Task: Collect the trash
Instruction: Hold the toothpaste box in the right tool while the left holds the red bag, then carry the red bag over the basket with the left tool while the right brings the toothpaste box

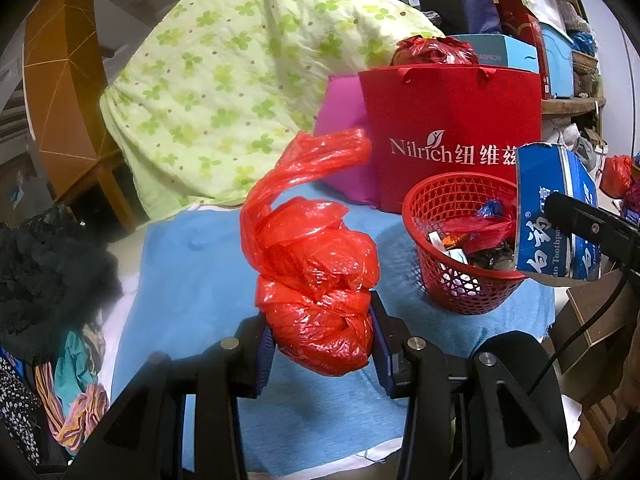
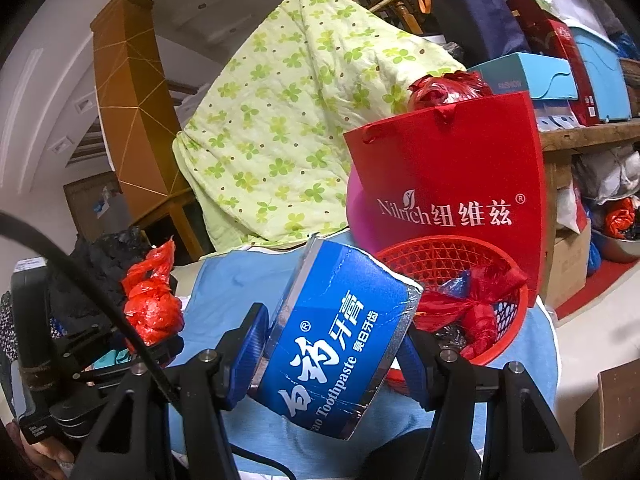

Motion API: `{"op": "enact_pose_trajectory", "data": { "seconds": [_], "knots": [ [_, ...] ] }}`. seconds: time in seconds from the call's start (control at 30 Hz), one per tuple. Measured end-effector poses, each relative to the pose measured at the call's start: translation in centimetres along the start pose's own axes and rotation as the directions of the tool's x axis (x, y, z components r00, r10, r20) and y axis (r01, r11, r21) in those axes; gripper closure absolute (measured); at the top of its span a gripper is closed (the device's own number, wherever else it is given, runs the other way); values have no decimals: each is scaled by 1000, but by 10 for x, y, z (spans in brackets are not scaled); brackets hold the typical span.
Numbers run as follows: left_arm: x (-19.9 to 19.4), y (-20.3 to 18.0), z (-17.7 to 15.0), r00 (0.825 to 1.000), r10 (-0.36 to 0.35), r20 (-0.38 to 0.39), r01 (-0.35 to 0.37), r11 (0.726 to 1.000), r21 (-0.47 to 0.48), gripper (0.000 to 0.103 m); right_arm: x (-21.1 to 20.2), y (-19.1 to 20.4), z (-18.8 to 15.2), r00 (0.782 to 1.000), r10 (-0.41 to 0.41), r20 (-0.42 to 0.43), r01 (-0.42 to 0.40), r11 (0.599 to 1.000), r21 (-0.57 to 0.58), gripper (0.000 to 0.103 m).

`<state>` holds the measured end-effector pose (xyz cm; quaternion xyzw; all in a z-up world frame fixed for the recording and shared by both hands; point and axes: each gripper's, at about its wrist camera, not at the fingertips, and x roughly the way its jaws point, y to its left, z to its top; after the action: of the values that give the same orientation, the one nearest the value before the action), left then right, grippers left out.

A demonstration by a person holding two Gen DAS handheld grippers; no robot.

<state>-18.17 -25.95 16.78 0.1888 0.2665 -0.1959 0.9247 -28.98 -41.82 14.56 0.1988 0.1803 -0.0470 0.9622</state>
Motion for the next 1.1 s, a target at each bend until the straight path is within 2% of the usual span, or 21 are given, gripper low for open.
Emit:
{"op": "enact_pose_trajectory", "data": {
  "seconds": [1.1],
  "knots": [
    [2,-25,7,999,-41,-4,41,997,67,60,-15,-32,1,998,-60,23,59,996,63,38]
  ]
}}
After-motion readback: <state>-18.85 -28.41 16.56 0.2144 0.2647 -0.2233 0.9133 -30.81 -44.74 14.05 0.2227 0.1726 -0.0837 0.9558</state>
